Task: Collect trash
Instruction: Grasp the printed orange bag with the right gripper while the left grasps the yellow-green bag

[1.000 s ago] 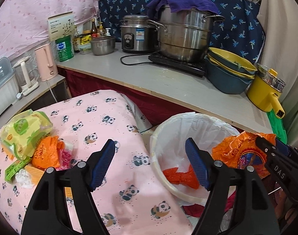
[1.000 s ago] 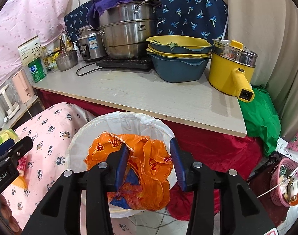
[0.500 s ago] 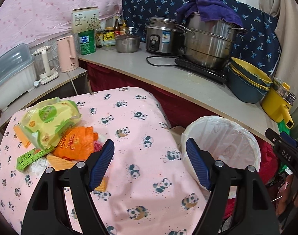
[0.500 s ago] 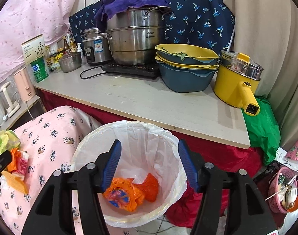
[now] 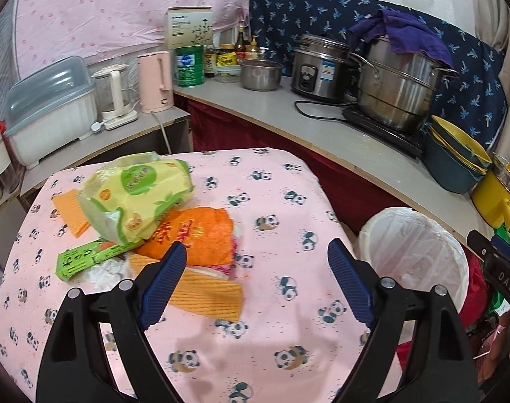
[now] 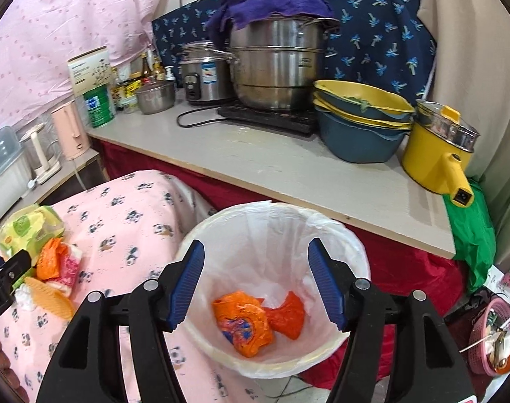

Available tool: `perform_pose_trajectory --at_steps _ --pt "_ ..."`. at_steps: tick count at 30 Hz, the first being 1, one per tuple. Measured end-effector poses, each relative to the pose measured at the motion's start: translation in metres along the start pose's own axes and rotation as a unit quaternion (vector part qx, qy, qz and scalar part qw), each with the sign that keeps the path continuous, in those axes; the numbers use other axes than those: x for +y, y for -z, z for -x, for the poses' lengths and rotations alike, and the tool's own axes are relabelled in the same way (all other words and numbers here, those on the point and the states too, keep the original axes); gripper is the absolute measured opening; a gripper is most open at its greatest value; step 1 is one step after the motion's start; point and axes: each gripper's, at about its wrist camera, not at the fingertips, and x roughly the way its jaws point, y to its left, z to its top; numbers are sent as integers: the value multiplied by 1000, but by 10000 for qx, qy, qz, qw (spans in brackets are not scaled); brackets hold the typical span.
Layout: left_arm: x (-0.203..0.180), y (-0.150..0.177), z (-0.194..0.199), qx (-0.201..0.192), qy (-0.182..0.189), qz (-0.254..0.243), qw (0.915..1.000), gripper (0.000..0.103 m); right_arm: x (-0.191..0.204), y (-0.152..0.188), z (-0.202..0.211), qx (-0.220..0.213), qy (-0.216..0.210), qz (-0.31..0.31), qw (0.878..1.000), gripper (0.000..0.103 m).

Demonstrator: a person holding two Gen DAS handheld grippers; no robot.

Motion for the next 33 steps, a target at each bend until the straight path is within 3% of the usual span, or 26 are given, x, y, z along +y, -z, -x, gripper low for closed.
perform_pose_trajectory --at_steps 20,33 --pt "142 1 11 -26 -947 640 9934 83 139 21 0 352 -1081 775 9905 62" --pt "181 -24 -21 48 -912 735 9931 83 205 25 -25 591 -1453 1071 9818 62"
